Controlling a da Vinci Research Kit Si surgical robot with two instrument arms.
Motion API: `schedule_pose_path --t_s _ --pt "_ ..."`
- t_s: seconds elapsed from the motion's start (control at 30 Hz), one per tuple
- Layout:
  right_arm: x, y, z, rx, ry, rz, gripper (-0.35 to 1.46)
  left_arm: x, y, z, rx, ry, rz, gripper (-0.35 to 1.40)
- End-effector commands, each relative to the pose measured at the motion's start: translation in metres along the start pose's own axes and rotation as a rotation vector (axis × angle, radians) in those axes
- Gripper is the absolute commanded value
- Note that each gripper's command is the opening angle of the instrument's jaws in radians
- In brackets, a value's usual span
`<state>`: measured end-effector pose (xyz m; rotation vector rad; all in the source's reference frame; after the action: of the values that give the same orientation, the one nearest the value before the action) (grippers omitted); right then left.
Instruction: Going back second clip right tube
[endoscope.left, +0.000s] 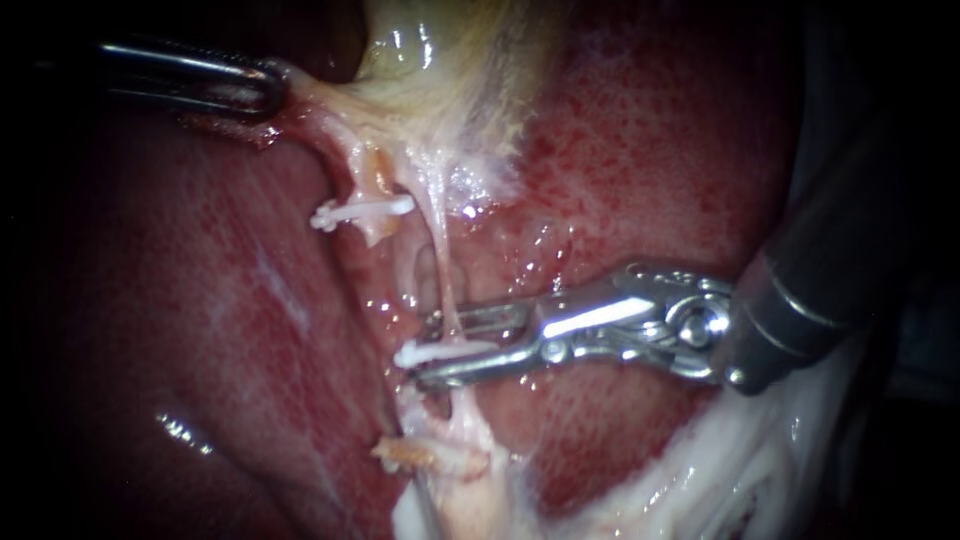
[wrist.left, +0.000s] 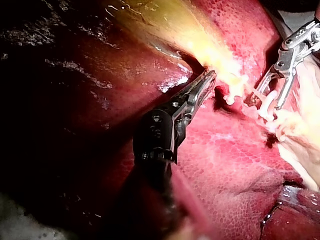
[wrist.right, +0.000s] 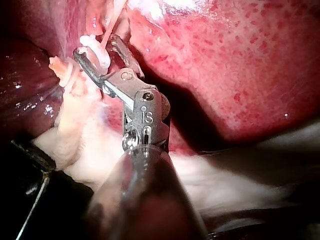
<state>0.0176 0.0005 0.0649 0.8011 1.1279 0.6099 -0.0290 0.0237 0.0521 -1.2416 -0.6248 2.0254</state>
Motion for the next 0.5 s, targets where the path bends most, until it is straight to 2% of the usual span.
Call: schedule_pose_path --t_s 0.03,0.13,0.27,0.43,0.5 --pt "0.0 -0.0001 -0.0002 -0.005 -0.007 -0.016 0.49 0.0 0.0 0.0 0.0 0.0 0.0 -0.35" --pt "-0.0001 -0.0006 -0.0007 -0.017 -0.022 -0.076 0.49 0.0 0.0 0.0 -0.001 0.0 0.0 -0.35" --pt "0.0001 -0.0016 -0.0022 -0.058 -0.043 -0.222 0.49 -0.0001 0.0 -0.0001 -0.001 0.0 0.001 -0.35" --pt "0.0011 -0.0033 -0.0065 -0.13 -0.107 -0.414 0.49 -0.0001 -0.0001 -0.0002 0.001 0.0 0.001 -0.35" --pt "0.0015 -0.0036 -0.008 -0.148 -0.121 -0.457 0.49 -0.0001 -0.0001 -0.0002 0.001 0.0 0.001 -0.35"
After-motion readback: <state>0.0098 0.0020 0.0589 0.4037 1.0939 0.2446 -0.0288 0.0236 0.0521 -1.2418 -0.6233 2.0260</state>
